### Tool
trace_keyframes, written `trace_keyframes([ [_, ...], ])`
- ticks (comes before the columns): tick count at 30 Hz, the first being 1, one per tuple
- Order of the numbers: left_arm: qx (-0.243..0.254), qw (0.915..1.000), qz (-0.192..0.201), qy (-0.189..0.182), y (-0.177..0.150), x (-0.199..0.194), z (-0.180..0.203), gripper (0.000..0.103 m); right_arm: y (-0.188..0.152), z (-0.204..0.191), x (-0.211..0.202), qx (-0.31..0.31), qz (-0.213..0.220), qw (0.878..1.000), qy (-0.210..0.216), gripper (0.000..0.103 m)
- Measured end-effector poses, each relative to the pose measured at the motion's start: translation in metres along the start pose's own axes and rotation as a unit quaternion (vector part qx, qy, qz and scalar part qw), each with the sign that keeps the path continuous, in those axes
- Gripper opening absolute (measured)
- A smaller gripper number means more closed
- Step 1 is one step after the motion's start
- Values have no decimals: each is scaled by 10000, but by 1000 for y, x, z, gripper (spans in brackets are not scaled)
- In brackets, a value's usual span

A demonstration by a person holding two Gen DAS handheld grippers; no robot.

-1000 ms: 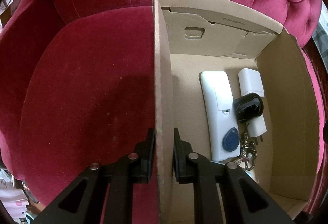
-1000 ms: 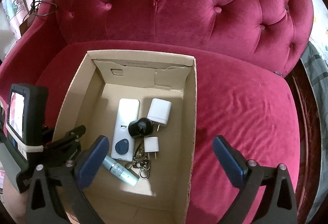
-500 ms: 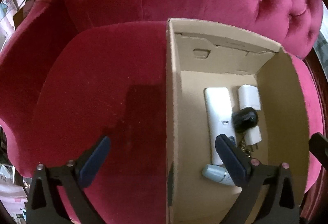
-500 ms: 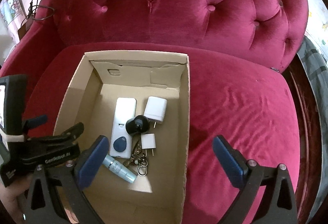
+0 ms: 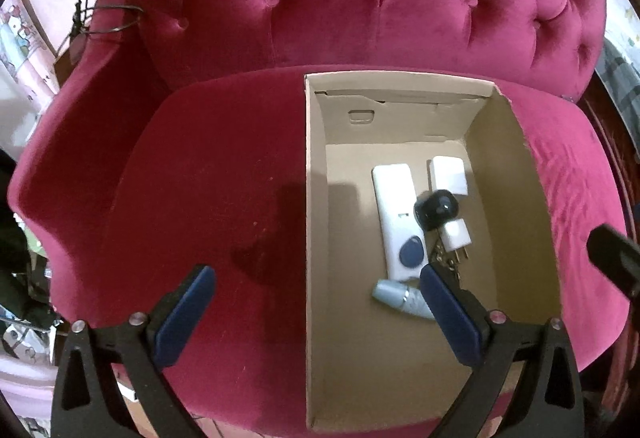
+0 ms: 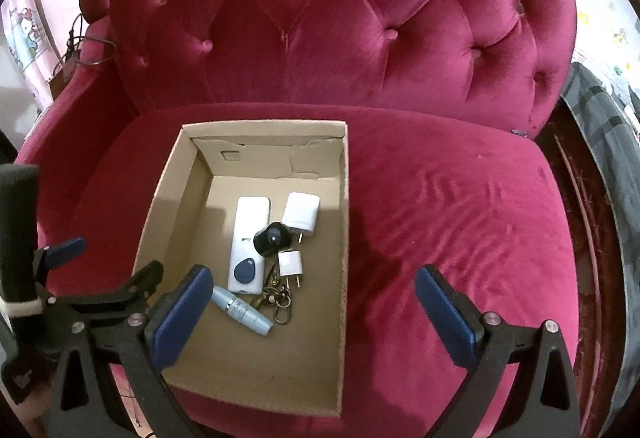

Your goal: Organize rigid objects

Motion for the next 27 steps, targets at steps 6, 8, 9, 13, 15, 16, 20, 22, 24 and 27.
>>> trace_keyframes([
  [6, 30, 10000, 39, 59, -7, -32, 12, 103, -6, 10, -27, 8, 38, 10000, 28, 103],
  [8, 63, 9999, 108, 88, -8, -48, 16, 103, -10, 13, -38, 6, 73, 10000, 35, 103],
  [9, 74, 9998, 132, 98, -8, -53, 17, 103, -11, 15, -42, 2, 95, 10000, 20, 103],
  [13, 86, 9996, 239, 138, -10, -77, 25, 103, -18, 22, -59, 28, 178, 9998, -7, 103],
  [15, 29, 9996, 236, 124, -14, -86, 29, 103, -20, 25, -66, 17, 203, 9998, -25, 103],
  [16, 7, 9996, 221, 147, -17, -90, 31, 103, -22, 27, -70, 31, 224, 9997, -18, 103],
  [20, 49, 9997, 216, 144, -24, -99, 41, 103, -26, 38, -84, 181, 424, 9989, -46, 103],
  [22, 106, 9995, 242, 170, -25, -104, 45, 103, -29, 44, -90, 238, 468, 9986, -75, 103],
  [24, 184, 9994, 248, 167, -28, -107, 51, 103, -32, 48, -95, 307, 488, 9983, -63, 103],
  [27, 248, 9993, 256, 93, -31, -110, 58, 103, -35, 51, -97, 358, 473, 9982, -40, 103],
])
Point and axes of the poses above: each gripper's, at about its wrist camera, not at the fingertips, and x roughly the way its jaws point, z to its right, y to its top, the point moved 10 cm from there along x, roughly the way its jaws point, and after that the axes turned 4 degrees about x, right-handed, at the moved point
